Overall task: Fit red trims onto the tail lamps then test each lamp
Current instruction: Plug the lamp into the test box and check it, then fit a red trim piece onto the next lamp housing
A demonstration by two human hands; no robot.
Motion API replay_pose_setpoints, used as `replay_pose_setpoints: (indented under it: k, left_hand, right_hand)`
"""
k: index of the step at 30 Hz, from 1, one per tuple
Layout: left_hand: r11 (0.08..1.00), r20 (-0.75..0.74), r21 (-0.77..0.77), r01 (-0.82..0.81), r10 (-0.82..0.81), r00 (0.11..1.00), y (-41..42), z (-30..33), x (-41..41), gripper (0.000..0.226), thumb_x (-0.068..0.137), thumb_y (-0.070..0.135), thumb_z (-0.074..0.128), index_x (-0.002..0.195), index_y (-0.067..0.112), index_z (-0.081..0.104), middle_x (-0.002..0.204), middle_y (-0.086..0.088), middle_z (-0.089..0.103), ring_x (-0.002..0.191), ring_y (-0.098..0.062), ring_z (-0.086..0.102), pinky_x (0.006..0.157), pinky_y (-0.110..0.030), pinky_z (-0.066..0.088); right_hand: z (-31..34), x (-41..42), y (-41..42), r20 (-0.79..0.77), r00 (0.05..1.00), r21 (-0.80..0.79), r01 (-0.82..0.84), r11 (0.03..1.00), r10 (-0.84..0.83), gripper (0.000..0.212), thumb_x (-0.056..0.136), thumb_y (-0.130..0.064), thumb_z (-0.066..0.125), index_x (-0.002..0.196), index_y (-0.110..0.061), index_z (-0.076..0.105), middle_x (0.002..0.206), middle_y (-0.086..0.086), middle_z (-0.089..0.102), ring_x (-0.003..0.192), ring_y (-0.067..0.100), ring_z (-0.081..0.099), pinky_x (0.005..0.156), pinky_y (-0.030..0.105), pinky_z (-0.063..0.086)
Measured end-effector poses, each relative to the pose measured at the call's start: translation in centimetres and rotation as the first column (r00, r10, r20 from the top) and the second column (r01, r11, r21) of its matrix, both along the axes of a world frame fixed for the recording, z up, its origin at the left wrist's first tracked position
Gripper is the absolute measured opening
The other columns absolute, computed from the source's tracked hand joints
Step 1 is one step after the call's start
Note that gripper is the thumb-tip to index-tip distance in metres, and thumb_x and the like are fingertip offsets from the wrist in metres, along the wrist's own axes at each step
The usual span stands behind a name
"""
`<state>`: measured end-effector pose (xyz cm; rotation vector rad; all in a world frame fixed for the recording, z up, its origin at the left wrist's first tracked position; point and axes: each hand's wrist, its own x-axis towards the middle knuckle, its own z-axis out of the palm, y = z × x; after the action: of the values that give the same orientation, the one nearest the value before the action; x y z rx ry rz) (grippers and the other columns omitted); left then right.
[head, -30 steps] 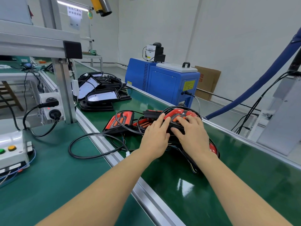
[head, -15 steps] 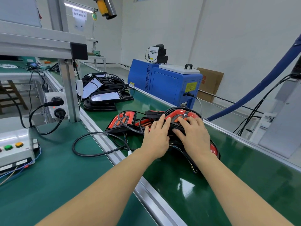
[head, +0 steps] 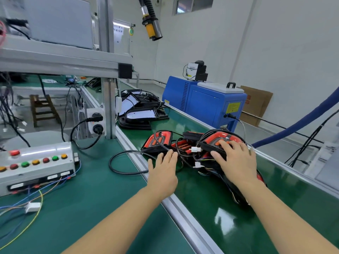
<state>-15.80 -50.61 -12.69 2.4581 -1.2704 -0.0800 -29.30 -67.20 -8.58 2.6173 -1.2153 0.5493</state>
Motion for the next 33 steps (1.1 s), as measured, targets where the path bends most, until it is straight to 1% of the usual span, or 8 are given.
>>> replay_pose_setpoints:
  k: [3,6,11,14,19,21,26,33]
  left_hand:
    - [0.998,-0.002,0.05,-0.036,0.036,0.999,2.2,-0.4,0.6,0.068,0.096,0.008,0.035,0.152,0.022,-0.001,0.16,0.006,-0.007,0.146,-0.024,-0.003,0.114,-0.054,0.001]
    - [0.994,-0.002,0.081,-0.071,0.071,0.997,4.1,-0.4,0.8,0.068,0.096,0.006,0.034,0.152,0.023,0.0,0.16,0.006,-0.008,0.146,-0.026,-0.003,0.114,-0.057,0.002]
    - [0.988,0.026,0.083,-0.129,0.127,0.992,7.3,-0.2,1.1,0.063,0.098,0.01,0.03,0.152,0.023,0.0,0.16,0.008,-0.007,0.147,-0.025,-0.004,0.114,-0.056,-0.002]
    - [0.979,0.042,0.093,-0.18,0.177,0.983,9.9,-0.6,1.3,0.064,0.098,0.009,0.031,0.152,0.025,0.0,0.16,0.009,-0.007,0.147,-0.025,-0.006,0.114,-0.055,-0.003]
    - [0.951,0.054,0.129,-0.282,0.277,0.959,14.4,-1.5,1.5,0.06,0.101,0.014,0.027,0.152,0.027,-0.002,0.159,0.012,-0.011,0.147,-0.022,-0.007,0.114,-0.054,-0.003]
    - [0.936,0.057,0.135,-0.325,0.321,0.945,16.1,-1.8,1.6,0.061,0.101,0.015,0.027,0.152,0.028,-0.004,0.159,0.012,-0.012,0.147,-0.021,-0.01,0.115,-0.053,-0.004]
    - [0.899,0.093,0.14,-0.415,0.405,0.91,20.1,-2.3,2.1,0.062,0.101,0.017,0.028,0.151,0.029,-0.006,0.159,0.012,-0.013,0.147,-0.022,-0.011,0.115,-0.054,-0.004]
    - [0.837,0.16,0.122,-0.534,0.515,0.843,25.7,-3.2,2.2,0.065,0.1,0.017,0.032,0.152,0.029,-0.007,0.159,0.01,-0.015,0.146,-0.021,-0.011,0.115,-0.053,-0.004]
  right_hand:
    - [0.4,0.4,0.8,-0.026,0.998,0.003,0.06,0.998,-0.06,0.065,0.092,-0.067,0.013,0.148,-0.036,0.027,0.156,0.002,0.031,0.147,0.024,0.017,0.114,0.062,-0.003]
    - [0.6,1.0,2.5,-0.009,1.0,-0.03,0.03,0.999,-0.03,0.065,0.092,-0.064,0.011,0.151,-0.037,0.021,0.161,0.002,0.02,0.149,0.022,0.009,0.112,0.063,-0.011]
    - [-0.1,3.0,7.6,0.004,0.98,-0.059,-0.197,0.979,0.197,0.072,0.092,-0.068,0.003,0.15,-0.034,0.03,0.158,0.002,0.027,0.148,0.021,0.016,0.112,0.06,-0.011]
    - [-1.5,4.5,11.0,-0.057,0.946,-0.018,-0.32,0.947,0.319,0.075,0.087,-0.066,-0.001,0.152,-0.036,0.022,0.161,-0.001,0.022,0.149,0.018,0.011,0.112,0.058,-0.015]
    - [-4.1,6.6,16.0,-0.074,0.867,0.084,-0.488,0.869,0.493,0.065,0.094,-0.06,0.014,0.152,-0.032,0.024,0.16,0.0,0.021,0.149,0.02,0.012,0.109,0.055,-0.022]
    - [-4.8,7.3,17.7,-0.072,0.843,0.094,-0.526,0.845,0.533,0.064,0.094,-0.058,0.017,0.151,-0.032,0.027,0.159,0.001,0.025,0.148,0.021,0.016,0.11,0.058,-0.019]
    - [-6.4,9.4,21.1,-0.129,0.795,0.143,-0.576,0.805,0.593,0.058,0.098,-0.059,0.016,0.153,-0.039,0.008,0.163,-0.003,0.007,0.15,0.016,0.0,0.102,0.053,-0.031]
    - [-7.8,11.9,27.1,-0.124,0.703,0.174,-0.68,0.713,0.701,0.059,0.098,-0.06,0.018,0.153,-0.04,0.007,0.163,-0.004,0.005,0.15,0.015,-0.002,0.099,0.051,-0.034]
